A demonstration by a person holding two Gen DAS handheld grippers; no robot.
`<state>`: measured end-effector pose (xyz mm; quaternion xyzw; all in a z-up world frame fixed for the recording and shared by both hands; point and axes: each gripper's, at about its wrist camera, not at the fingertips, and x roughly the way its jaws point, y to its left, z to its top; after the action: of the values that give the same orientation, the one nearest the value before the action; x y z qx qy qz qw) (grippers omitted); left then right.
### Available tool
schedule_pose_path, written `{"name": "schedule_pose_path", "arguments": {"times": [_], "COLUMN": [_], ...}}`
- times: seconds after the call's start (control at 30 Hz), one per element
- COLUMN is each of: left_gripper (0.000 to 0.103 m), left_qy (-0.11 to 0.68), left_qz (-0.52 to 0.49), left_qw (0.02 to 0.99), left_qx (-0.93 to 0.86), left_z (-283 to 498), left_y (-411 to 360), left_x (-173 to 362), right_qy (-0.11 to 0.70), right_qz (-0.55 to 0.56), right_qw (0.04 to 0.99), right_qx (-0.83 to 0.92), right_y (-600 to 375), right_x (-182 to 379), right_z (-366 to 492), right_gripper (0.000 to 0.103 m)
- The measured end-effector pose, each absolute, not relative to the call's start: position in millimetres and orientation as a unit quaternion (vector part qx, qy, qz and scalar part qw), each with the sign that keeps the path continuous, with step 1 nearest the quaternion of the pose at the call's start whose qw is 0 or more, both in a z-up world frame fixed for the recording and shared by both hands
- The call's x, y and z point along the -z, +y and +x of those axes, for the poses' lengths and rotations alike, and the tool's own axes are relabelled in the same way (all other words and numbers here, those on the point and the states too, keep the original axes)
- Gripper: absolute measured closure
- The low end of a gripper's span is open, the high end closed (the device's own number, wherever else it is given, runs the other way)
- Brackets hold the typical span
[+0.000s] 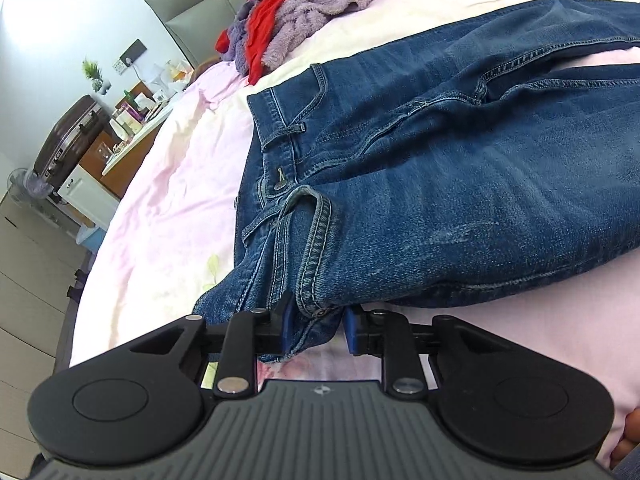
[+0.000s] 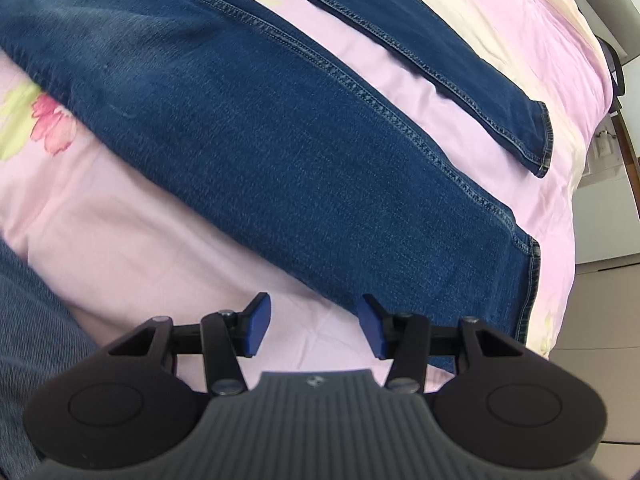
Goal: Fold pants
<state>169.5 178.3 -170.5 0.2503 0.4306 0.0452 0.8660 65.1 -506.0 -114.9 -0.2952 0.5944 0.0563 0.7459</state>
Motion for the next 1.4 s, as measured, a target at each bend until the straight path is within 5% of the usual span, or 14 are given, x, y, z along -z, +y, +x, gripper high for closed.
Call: {"name": "schedule_pose_path", "arguments": {"times": [0.47,0.57,0.63,0.7,1.03,1.4], "left_gripper": [0.075,0.075,0.076,0.077,0.082,0.082], "left_qy": [0.456,0.452,0.447,0.439,0.382,0.417], "left_qz": [0.246,0.243,0.241,0.239,0.217,0.261], "left_qw": [0.853,0.855,0.858,0.863,0.893,0.864], "left_qx": [-0.066,-0.069,-0.071,-0.072,-0.092,-0.108], "left_z": [181.6,181.0,180.1,178.3,209.6,364.0], "left_y": [174.4,174.2,173.9,173.7,172.7,146.5], "left_x": [168.8,167.7,165.0,159.9,91.5,68.8], "right_qy": [0.54,0.55,0.551,0.539,0.405,0.418], "right_qz": [-0.341,-0.335,-0.336,-0.327,-0.347,-0.373], "right_qw": [0.764,0.759,0.759,0.773,0.846,0.828], "right_qx": [-0.089,-0.094,-0.087,-0.076,0.016,0.037], "right_y": [-520.5,-521.2,-521.8,-522.9,-514.4,-524.3], "right_x": [125.1,131.1,132.0,123.9,25.9,5.3], "right_z": [52.2,59.4,62.4,63.8,81.0,238.4], "right_gripper": [0.066,0.08,0.098,0.103,0.103,0.103]}}
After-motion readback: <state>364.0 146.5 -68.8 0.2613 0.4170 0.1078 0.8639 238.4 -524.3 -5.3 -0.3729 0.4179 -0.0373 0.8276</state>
